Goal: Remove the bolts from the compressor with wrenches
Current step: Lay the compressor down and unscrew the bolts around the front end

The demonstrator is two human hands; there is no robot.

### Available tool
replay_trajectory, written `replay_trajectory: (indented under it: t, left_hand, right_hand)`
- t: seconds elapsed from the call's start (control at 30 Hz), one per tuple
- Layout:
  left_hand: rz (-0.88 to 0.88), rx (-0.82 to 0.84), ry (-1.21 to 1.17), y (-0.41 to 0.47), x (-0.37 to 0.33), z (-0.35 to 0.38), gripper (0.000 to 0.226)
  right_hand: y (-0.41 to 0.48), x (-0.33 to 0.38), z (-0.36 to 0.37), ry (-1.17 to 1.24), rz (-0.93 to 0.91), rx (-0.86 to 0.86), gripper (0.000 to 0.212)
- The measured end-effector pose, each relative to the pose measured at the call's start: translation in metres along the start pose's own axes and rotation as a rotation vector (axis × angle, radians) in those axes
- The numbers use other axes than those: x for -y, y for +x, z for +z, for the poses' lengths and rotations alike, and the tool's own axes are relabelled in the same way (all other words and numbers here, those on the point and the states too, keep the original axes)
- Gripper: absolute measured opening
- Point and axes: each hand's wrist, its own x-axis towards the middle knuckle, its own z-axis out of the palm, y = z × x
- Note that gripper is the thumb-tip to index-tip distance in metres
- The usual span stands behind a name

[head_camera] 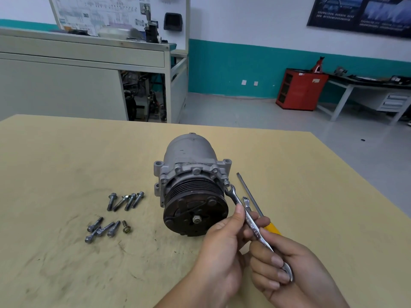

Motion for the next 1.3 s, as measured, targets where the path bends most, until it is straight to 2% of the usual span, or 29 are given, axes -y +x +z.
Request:
replay_trajectory:
  t: [0.07, 0.1, 0.2, 0.57, 0.93, 1.13, 1.23, 1.3]
  left_hand:
    - [0.001, 0.008, -0.004, 0.001, 0.001, -0.001, 0.032]
    - [0.002, 0.009, -0.007, 0.001, 0.001, -0.001, 0.032]
    - [0.010, 0.009, -0.014, 0.001, 0.002, -0.001, 0.032]
    - [0.028, 0.014, -0.045, 0.004, 0.003, 0.000, 0.029]
    - [-0.031, 0.045, -0.177, -0.001, -0.002, 0.008, 0.030]
    - [-0.062, 0.094, -0.191, -0.006, -0.008, 0.006, 0.035]
    - [-0.059, 0.080, -0.140, -0.006, -0.010, 0.004, 0.043]
    - [-0.039, 0.080, -0.074, -0.006, -0.010, 0.004, 0.039]
  right_hand:
    - [0.001, 0.002, 0.000, -0.043, -0.009, -0.053, 0.023]
    - [0.001, 0.003, -0.002, -0.065, -0.018, -0.085, 0.020]
    - [0.001, 0.004, -0.003, -0.088, -0.026, -0.123, 0.028]
    - [0.002, 0.007, 0.001, -0.271, -0.041, -0.154, 0.026]
    - [0.004, 0.006, 0.009, -0.216, -0.049, -0.164, 0.018]
    - [0.006, -0.002, 0.019, -0.269, -0.141, -0.161, 0.014]
    - [0.007, -0.005, 0.021, -0.315, -0.188, -0.154, 0.015]
    - [0.008, -0.007, 0.020, -0.346, -0.230, -0.152, 0.016]
